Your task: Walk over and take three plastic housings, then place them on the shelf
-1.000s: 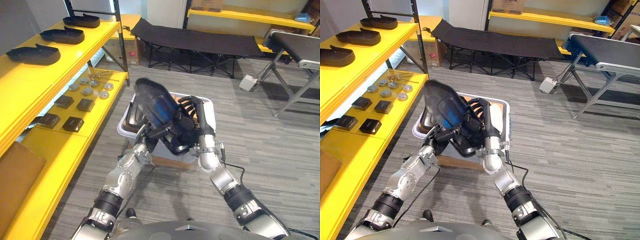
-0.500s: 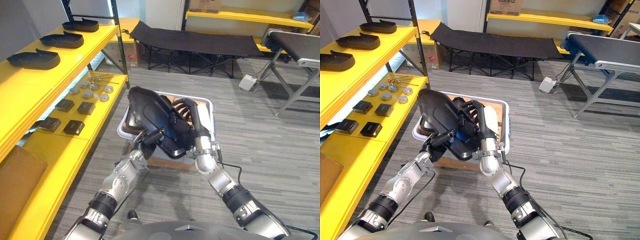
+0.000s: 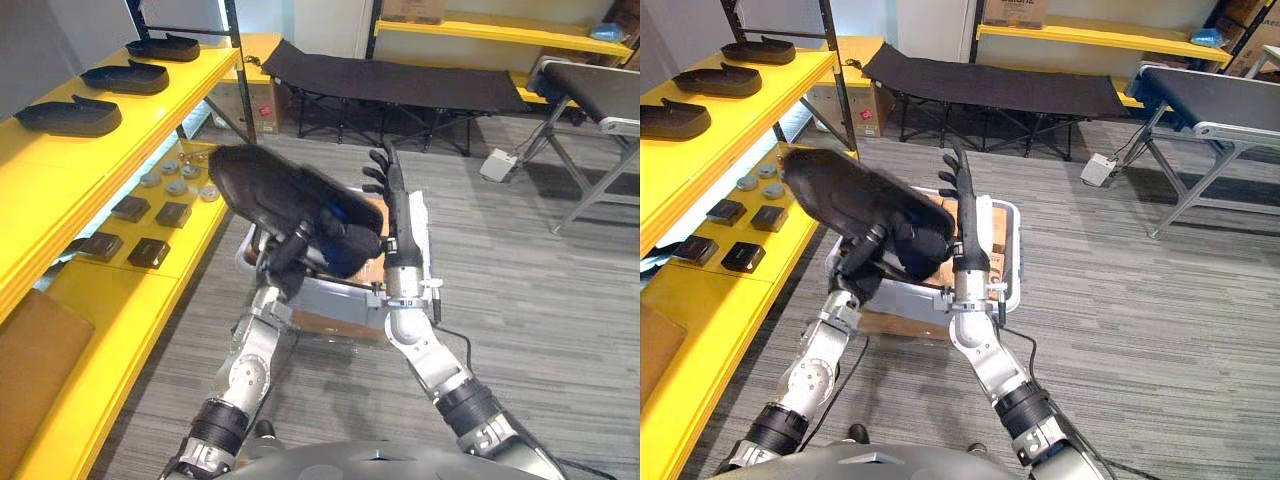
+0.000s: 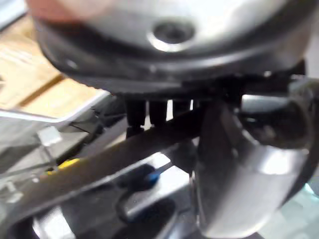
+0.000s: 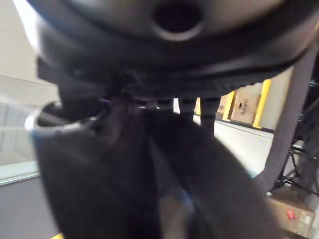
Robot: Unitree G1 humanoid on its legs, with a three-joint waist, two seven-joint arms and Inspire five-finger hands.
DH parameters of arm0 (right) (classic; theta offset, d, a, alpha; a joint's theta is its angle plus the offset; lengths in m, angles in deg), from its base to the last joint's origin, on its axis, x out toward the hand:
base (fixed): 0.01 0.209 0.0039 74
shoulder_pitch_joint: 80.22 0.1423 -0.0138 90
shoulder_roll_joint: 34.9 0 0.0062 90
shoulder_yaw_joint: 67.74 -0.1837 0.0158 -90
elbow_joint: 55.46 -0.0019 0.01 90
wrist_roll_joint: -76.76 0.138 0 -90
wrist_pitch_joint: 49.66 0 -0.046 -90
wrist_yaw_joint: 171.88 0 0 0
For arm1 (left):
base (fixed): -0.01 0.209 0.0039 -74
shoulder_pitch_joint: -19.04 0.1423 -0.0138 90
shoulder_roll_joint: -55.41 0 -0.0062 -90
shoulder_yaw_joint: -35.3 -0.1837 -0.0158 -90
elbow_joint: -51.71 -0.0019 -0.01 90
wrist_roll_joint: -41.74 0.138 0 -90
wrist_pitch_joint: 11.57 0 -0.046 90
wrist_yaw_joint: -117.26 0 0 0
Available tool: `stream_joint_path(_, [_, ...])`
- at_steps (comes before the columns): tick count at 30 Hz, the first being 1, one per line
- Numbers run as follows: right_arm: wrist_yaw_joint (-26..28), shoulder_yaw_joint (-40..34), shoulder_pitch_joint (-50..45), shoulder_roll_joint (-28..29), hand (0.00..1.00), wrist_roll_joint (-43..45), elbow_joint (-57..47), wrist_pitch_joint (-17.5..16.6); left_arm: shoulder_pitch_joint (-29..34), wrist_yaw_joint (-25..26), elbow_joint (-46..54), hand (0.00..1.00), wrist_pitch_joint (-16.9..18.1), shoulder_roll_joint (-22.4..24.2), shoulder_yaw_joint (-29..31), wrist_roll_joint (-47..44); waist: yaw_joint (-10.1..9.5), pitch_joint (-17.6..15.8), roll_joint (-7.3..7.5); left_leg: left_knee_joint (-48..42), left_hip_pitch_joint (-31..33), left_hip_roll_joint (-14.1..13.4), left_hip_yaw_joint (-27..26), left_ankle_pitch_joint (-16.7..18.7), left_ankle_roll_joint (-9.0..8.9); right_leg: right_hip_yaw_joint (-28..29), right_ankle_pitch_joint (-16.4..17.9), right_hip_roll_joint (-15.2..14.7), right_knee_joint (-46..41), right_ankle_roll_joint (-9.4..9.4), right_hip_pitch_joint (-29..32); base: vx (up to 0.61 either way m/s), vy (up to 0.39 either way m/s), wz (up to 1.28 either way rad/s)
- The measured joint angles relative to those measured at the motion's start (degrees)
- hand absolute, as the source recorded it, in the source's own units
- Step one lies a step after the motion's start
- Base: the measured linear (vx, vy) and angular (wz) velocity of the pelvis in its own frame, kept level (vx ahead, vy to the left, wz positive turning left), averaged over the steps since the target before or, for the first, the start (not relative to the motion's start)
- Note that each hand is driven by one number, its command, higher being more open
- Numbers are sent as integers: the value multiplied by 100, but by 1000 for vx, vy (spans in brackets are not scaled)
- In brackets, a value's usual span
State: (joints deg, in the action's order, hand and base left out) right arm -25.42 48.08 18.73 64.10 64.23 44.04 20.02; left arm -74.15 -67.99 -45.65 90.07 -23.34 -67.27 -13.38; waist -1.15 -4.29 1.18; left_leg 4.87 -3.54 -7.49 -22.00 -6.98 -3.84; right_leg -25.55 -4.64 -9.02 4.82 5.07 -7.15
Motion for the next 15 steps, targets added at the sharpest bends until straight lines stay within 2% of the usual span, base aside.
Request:
stream_joint_path(5, [220, 6, -145, 119, 100, 56, -149, 0, 197, 129, 136, 0, 259, 231, 127, 90, -22, 50, -68, 0, -5, -3, 1, 0, 0, -7, 38, 3, 1, -56, -4, 0, 0, 0])
stream_joint_path(8, [337, -32, -310, 165, 100, 239, -158, 98, 384, 744, 355, 0, 535, 371, 402, 782, -13, 52, -69, 0, -5, -4, 1, 1, -2, -13, 43, 3, 2, -57, -5, 0, 0, 0])
stream_joint_path(10, [501, -142, -507, 175, 100, 525, -255, 187, 404, 1396, 448, 0, 684, 398, 676, 1706, -17, 52, -71, 0, -5, -7, 1, 2, -3, -14, 45, 5, 2, -61, -5, 0, 0, 0])
stream_joint_path(13, [1054, -319, -855, 167, 100, 1266, -779, 246, 635, 2510, 829, 0, 695, 386, 1168, 3533, -9, 54, -73, -1, -5, -8, -5, 11, -14, -12, 57, 6, 2, -77, 0, 0, 0, 0])
stream_joint_path(15, [1443, -419, -1007, 125, 100, 1707, -1113, 244, 765, 2990, 975, 0, 688, 371, 1419, 4368, -5, 56, -76, -2, -5, -11, -11, 13, -16, -10, 61, 8, 2, -84, 4, 42, 0, -1])
